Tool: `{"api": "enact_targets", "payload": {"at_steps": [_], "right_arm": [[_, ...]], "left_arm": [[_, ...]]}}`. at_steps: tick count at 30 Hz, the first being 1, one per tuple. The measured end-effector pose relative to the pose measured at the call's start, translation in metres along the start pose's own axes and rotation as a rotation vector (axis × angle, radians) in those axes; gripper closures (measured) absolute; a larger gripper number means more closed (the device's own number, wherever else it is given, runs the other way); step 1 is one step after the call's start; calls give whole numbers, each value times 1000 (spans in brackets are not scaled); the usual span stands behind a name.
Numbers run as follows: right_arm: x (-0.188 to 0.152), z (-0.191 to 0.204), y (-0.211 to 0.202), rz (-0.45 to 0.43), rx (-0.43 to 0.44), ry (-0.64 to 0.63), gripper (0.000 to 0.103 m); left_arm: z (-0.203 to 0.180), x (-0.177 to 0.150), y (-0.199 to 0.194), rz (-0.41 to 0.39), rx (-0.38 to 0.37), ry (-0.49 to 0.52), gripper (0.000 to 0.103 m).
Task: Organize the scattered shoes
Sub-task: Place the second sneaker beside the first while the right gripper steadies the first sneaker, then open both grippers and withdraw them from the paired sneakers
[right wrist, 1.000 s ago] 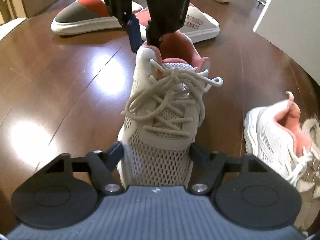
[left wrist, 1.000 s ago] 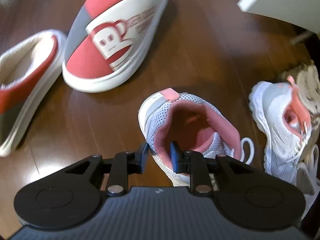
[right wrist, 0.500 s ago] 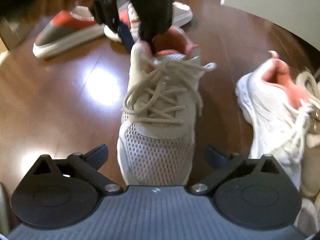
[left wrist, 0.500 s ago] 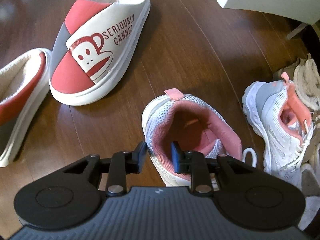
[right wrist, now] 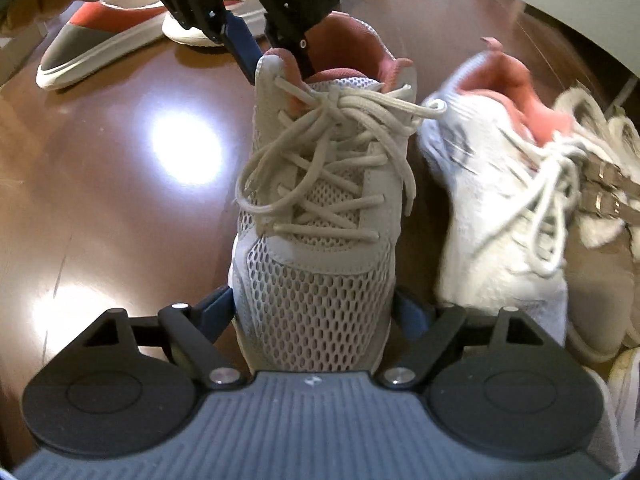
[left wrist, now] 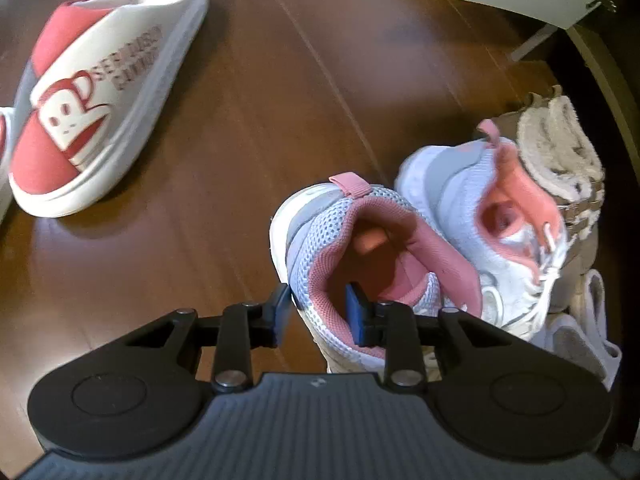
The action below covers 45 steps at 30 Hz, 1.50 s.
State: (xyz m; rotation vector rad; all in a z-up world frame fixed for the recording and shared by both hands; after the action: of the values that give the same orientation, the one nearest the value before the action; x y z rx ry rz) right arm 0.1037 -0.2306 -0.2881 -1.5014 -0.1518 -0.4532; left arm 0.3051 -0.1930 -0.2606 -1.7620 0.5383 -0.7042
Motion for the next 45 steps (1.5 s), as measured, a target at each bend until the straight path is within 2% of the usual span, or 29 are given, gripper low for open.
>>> {"api": "enact_targets", "payload": {"at_steps": [9,13,15,16,18,21,24,26,29,31,33,38,41,45], "right_arm": [[-3,-29,-3,1,13,21,19],[0,-36,-7,26,22,-12,16],[3,-47,-29,20,54,30,9],[5,-52,-41,6,70,57,7],[8,-72,-82,-14,93,149,7],[8,-93,-127,-51,54,217,6],[3,-103,-199,-157,10,253,2],[-5,-105,-249,-222,-28,265,1],[-15,-106,-301,-239,-78,256,1],[-21,-107,-332,-253,-118,225,1],[-28,-105,-356,-259,-145,185,1],[-39,-94,-422,-304,-235,42,1],[-47,-90,-453,-324,-266,45,1],[-59,-80,-470,-316,-253,74,1]], "left_arm": [[-14,4,4,-2,7,-1,66],[-15,3,-11,-11,36,-47,59],[-17,1,-28,-41,59,-70,58],[-20,-1,-41,-56,83,-75,54],[-31,-9,-70,-84,147,-63,49],[-62,-28,-123,-132,282,24,43],[-98,-55,-177,-204,377,119,37],[-122,-72,-207,-239,398,157,35],[-171,-102,-253,-307,475,272,33],[-199,-119,-279,-349,525,339,20],[-218,-132,-298,-384,563,375,18],[-256,-168,-330,-460,485,315,18],[-268,-183,-330,-461,443,281,18],[-282,-203,-319,-429,392,251,18]]}}
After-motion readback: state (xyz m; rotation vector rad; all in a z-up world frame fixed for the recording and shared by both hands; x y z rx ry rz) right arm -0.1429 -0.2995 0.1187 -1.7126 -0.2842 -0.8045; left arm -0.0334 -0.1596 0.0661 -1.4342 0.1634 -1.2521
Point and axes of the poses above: each gripper's, at about its wrist camera, not at the fingertips, and y roughly the way its jaws point, z to its left, x to its top, the point moved 1 cm from there along y, roughly the way its jaws point, and after that the axes turned 15 degrees about y, right-handed, at the moved point
